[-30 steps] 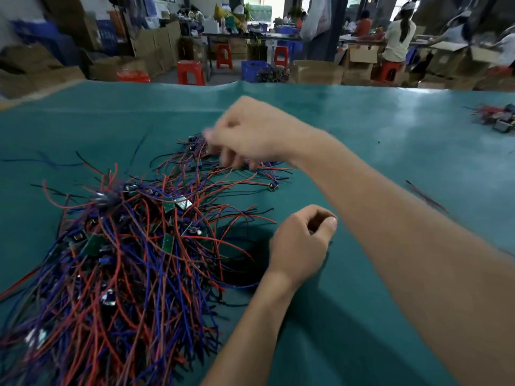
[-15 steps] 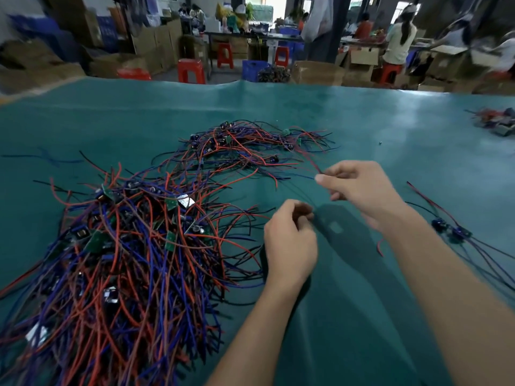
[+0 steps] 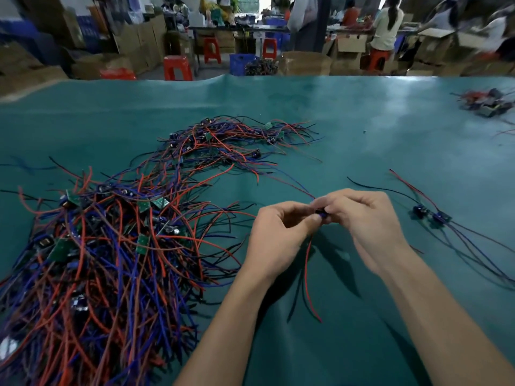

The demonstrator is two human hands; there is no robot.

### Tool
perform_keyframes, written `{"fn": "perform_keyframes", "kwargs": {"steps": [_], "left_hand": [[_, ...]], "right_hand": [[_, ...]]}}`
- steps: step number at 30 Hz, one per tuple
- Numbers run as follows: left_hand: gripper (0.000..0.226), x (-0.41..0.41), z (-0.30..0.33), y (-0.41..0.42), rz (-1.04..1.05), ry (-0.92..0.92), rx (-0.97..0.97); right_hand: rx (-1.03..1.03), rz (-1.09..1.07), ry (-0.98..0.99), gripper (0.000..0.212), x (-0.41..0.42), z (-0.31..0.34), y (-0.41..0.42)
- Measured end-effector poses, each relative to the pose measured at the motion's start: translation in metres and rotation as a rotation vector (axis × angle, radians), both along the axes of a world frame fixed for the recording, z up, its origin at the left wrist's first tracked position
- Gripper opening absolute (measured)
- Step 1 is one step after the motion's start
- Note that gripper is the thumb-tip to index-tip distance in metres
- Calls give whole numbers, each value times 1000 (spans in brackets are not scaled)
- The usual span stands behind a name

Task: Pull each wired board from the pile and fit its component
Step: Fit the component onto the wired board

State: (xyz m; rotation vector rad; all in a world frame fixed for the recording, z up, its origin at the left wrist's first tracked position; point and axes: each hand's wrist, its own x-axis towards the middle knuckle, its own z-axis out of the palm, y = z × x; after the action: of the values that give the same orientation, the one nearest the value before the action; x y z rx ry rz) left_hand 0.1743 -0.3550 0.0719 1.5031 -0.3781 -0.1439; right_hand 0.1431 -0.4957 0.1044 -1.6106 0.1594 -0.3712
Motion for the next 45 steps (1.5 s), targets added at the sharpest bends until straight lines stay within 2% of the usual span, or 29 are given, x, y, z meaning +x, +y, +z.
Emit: {"fn": "perform_keyframes", "kwargs": {"steps": [2, 5, 10, 13, 15, 17, 20, 23, 25, 29, 34, 36, 38, 39, 42, 43, 45], "left_hand": [[11, -1, 0, -1, 9, -23, 65], [24, -1, -2, -2, 23, -67, 143], [21, -1, -3, -2, 41, -62, 194], [13, -1, -3, -2, 65, -84, 209], [17, -2, -2, -2, 73, -94, 215], [23, -3, -1, -3, 88, -89, 231], [23, -2, -2, -3, 90, -92, 260], [22, -2, -2, -3, 73, -70, 244], [20, -3, -2, -3, 57, -60, 238], [22, -5, -1, -4, 46, -62, 273], [17, -6, -2, -3, 74, -97, 282], [17, -3, -4, -3, 136, -105, 233], [18, -1, -4, -3, 193, -91, 159], [17, -1, -3, -3, 208, -87, 142], [14, 0, -4, -4, 204, -118, 140], [14, 0, -5, -5, 191, -130, 144], [17, 0, -5, -5, 171, -142, 160]], "right_hand": [[-29, -27, 12, 33, 0, -2, -2], [-29, -6, 67, 13, -1, -2, -5], [266, 82, 208, 15, -2, 3, -11], [280, 104, 221, 11, -2, 3, -11], [254, 147, 221, 14, -3, 3, -11], [221, 154, 192, 9, -3, 2, -11], [105, 29, 123, 2, -2, -2, -13], [-28, -158, 59, 12, 2, -6, -16], [-18, -254, 12, 18, 4, -6, -20], [111, -420, -69, 17, 5, -1, -32], [520, -681, -145, 21, -3, 6, -56], [577, -811, -145, 23, -2, 4, -60], [501, -814, -87, 22, -1, 3, -51], [437, -714, -48, 21, 1, 3, -42], [121, -226, 61, 22, 2, -4, -5], [-25, -135, 51, 21, 2, -6, 4], [-245, -143, -52, 18, 1, -9, 11]]}}
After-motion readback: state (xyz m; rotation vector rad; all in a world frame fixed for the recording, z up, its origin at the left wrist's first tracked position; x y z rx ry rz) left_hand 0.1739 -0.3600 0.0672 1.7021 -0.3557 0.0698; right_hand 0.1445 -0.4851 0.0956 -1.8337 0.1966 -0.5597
